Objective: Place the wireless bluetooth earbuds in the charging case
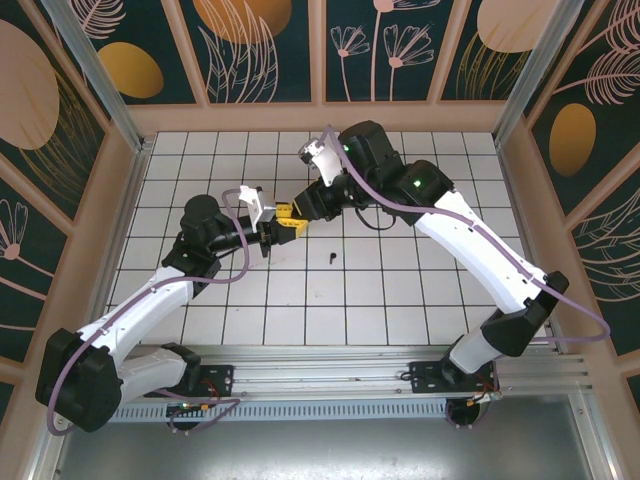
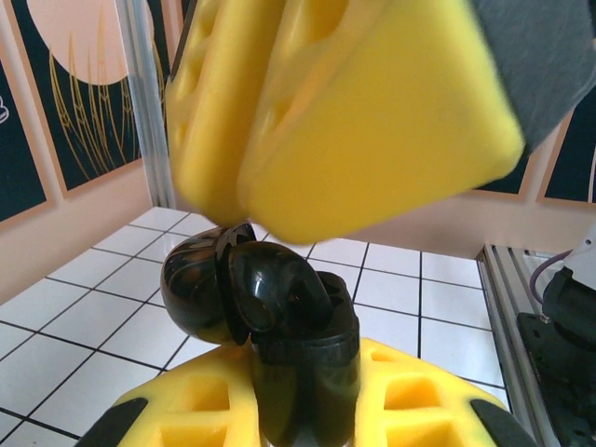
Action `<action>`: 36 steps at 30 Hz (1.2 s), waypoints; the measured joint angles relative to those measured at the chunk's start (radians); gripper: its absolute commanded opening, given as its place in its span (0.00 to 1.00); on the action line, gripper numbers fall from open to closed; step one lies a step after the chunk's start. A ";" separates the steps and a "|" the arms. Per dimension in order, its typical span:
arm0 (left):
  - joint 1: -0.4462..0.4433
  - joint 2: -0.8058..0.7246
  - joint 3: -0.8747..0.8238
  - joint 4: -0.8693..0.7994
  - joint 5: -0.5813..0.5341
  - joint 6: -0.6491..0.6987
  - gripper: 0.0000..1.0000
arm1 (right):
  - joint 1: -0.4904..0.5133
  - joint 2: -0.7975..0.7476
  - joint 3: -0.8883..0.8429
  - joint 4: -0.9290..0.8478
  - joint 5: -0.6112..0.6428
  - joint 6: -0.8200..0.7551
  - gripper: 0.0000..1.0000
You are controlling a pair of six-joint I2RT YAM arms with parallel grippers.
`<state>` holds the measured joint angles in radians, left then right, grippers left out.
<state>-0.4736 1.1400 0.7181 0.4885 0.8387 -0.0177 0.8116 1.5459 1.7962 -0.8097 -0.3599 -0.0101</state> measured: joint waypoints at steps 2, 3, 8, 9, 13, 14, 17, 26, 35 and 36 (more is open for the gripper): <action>0.000 0.004 0.000 -0.013 -0.001 0.000 0.13 | 0.003 0.009 0.002 -0.006 0.013 -0.007 0.26; 0.000 0.006 0.000 -0.019 -0.001 0.000 0.12 | 0.005 0.011 0.002 -0.010 0.019 -0.009 0.26; 0.000 0.008 0.000 -0.046 -0.005 0.003 0.12 | 0.018 0.021 0.002 -0.021 0.067 -0.012 0.24; 0.000 0.008 0.000 -0.048 -0.007 0.003 0.12 | 0.021 0.021 0.002 -0.022 0.074 -0.012 0.24; 0.000 0.008 0.000 -0.048 -0.010 0.003 0.11 | 0.026 0.021 0.002 -0.022 0.093 -0.014 0.22; 0.000 0.008 0.000 -0.049 -0.010 0.003 0.11 | 0.027 0.021 0.002 -0.022 0.098 -0.014 0.22; 0.000 0.008 0.000 -0.049 -0.012 0.003 0.11 | 0.028 0.021 0.002 -0.021 0.105 -0.015 0.22; 0.000 0.009 0.000 -0.053 -0.013 0.003 0.11 | 0.028 0.007 -0.027 0.002 0.100 -0.019 0.21; 0.000 0.009 0.000 -0.051 -0.013 0.011 0.11 | 0.011 -0.041 -0.094 0.034 0.049 -0.033 0.15; 0.000 0.009 0.001 -0.051 -0.013 0.011 0.11 | 0.005 -0.048 -0.105 0.039 0.034 -0.034 0.15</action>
<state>-0.4736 1.1492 0.7189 0.4370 0.8261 -0.0071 0.8169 1.4975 1.6913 -0.7704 -0.3260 -0.0437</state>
